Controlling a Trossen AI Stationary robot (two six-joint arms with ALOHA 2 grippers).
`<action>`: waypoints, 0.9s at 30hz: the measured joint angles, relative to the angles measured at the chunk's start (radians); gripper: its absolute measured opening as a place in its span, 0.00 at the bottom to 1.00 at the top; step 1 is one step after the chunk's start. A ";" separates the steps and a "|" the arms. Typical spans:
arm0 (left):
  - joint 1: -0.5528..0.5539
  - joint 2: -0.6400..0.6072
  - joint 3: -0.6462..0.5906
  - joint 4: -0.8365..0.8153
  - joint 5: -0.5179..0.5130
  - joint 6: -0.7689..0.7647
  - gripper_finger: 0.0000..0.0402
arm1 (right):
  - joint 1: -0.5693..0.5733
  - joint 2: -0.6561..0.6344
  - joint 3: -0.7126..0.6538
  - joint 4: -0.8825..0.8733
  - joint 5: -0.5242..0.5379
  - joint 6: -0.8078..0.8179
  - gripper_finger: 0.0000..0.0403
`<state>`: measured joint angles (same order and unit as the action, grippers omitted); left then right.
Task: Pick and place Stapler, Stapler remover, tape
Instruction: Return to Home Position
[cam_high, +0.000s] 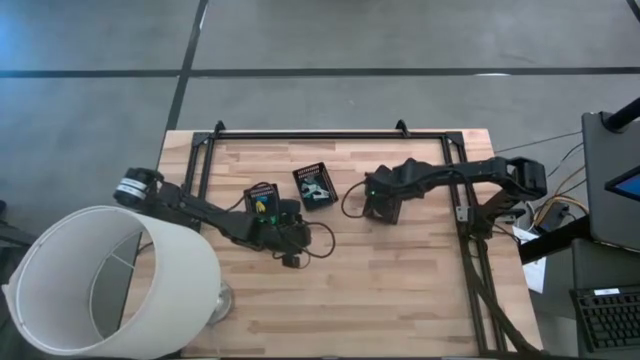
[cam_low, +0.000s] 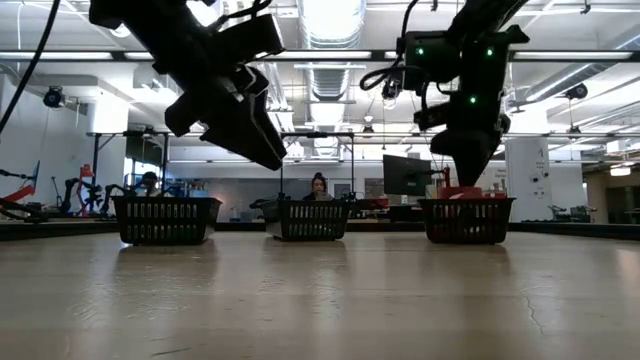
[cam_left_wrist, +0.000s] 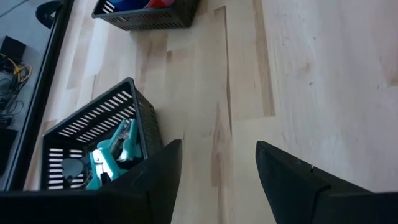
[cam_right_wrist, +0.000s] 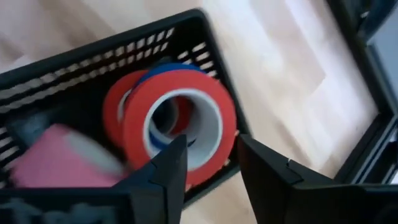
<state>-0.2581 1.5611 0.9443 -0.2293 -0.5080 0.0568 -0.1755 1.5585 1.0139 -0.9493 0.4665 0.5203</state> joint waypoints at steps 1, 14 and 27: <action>0.000 -0.006 0.000 -0.006 0.000 0.003 0.52 | 0.001 -0.002 0.013 -0.019 -0.023 0.000 0.35; -0.001 -0.256 -0.072 -0.032 -0.003 -0.036 0.52 | 0.111 -0.186 0.127 -0.064 -0.099 -0.022 0.36; -0.013 -0.709 -0.512 0.280 -0.006 -0.111 0.52 | 0.408 -0.643 -0.236 0.447 -0.169 -0.309 0.31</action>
<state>-0.2711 0.8521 0.4321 0.0506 -0.5144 -0.0540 0.2322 0.9152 0.7777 -0.5025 0.2979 0.2114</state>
